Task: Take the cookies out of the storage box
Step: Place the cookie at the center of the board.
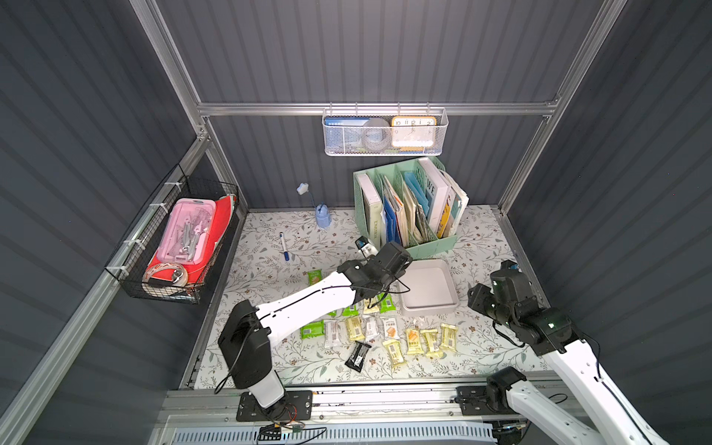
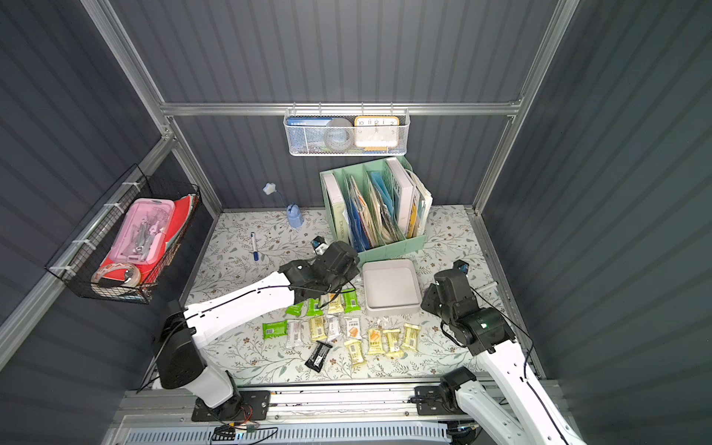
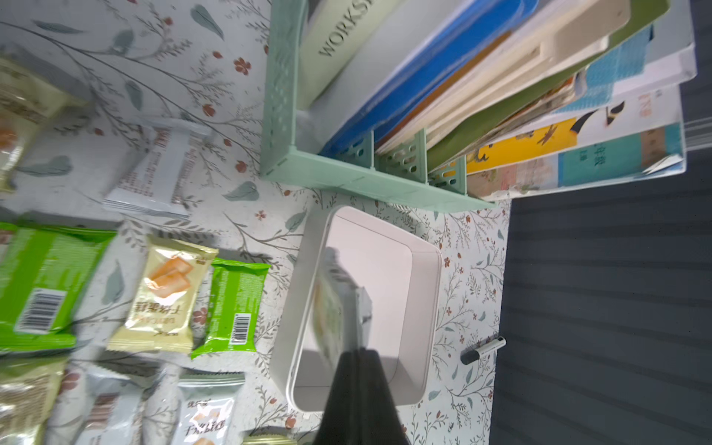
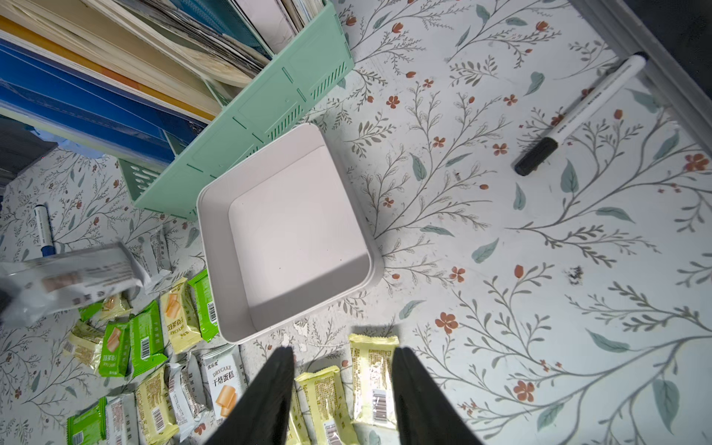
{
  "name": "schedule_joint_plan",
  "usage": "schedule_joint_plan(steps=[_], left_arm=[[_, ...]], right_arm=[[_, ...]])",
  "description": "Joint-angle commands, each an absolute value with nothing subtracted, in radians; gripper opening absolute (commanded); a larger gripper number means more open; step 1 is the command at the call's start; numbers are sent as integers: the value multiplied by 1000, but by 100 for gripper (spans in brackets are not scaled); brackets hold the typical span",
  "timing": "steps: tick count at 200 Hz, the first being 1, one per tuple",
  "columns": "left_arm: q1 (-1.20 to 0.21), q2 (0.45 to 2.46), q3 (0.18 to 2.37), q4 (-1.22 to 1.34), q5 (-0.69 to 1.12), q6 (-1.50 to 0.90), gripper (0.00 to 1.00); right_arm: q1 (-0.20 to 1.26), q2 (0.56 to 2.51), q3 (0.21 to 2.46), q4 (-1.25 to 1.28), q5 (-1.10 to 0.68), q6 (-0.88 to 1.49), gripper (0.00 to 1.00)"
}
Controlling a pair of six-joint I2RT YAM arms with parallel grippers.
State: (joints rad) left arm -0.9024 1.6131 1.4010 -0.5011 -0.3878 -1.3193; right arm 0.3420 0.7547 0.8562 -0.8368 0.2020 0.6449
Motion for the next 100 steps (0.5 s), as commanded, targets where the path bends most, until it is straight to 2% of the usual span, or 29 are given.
schedule_joint_plan(steps=[1, 57, 100], left_arm=[[-867, 1554, 1355, -621, -483, -1361, 0], [-589, 1412, 1154, -481, -361, -1280, 0], [-456, 1499, 1178, -361, -284, -1201, 0]], right_arm=[[339, 761, 868, -818, 192, 629, 47], [339, 770, 864, -802, 173, 629, 47], [339, 776, 870, -798, 173, 628, 47]])
